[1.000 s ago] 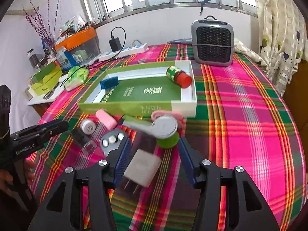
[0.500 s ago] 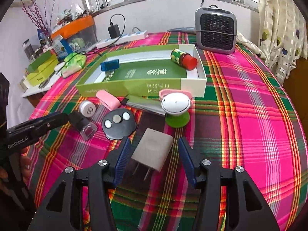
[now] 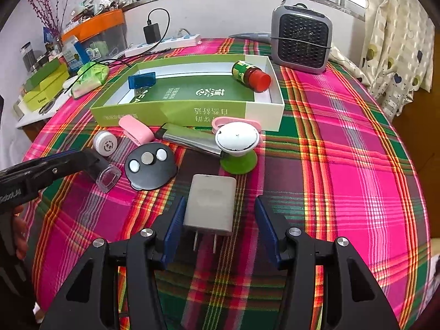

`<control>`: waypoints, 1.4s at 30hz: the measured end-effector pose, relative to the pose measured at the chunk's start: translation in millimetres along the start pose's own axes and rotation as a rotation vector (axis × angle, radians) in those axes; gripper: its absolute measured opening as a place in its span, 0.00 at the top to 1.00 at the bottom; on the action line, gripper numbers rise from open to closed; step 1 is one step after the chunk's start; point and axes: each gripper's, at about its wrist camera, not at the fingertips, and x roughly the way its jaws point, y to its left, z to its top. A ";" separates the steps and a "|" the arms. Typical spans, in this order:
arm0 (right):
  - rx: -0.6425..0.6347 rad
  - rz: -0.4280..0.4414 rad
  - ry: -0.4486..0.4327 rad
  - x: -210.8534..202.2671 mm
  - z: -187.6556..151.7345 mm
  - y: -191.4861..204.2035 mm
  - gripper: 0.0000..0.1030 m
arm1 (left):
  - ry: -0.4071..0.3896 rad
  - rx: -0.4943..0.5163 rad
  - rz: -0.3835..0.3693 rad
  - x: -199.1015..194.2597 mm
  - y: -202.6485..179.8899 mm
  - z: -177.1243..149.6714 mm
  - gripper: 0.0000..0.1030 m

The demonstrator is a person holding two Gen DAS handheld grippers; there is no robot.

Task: Organize rigid objects
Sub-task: 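Move both tools back toward the remaining objects on the cloth, then close the left tool on the black card reader while the right tool closes on the white plug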

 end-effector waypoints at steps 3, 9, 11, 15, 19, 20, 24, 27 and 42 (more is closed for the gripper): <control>0.000 -0.001 -0.001 -0.3 0.0 -1.4 0.49 | 0.008 0.011 -0.001 -2.5 -3.6 -5.8 0.63; 0.001 -0.001 -0.002 -1.2 -0.4 -3.4 0.49 | 0.017 0.040 -0.016 -7.6 -12.7 -15.7 0.63; 0.003 -0.002 -0.002 -0.9 -0.2 -3.1 0.49 | 0.021 0.054 -0.015 -8.8 -16.6 -17.9 0.63; 0.005 0.000 -0.003 -1.6 -1.1 -4.3 0.49 | 0.030 0.086 -0.032 -11.4 -26.3 -24.6 0.63; 0.001 -0.001 -0.003 -1.9 -1.2 -4.4 0.49 | 0.031 0.106 -0.054 -13.9 -34.2 -27.5 0.63; 0.000 -0.001 -0.004 -2.0 -1.5 -4.5 0.49 | 0.032 0.114 -0.052 -14.3 -36.4 -27.9 0.63; 0.001 -0.003 -0.005 -2.6 -2.1 -6.8 0.49 | 0.024 0.149 -0.046 -18.4 -42.7 -28.7 0.63; 0.001 -0.001 -0.006 -3.0 -2.4 -6.8 0.49 | -0.001 0.176 0.004 -22.4 -40.7 -23.3 0.63; -0.003 0.001 -0.006 -2.8 -2.4 -6.9 0.49 | 0.028 0.189 0.010 -2.0 -27.2 -7.9 0.62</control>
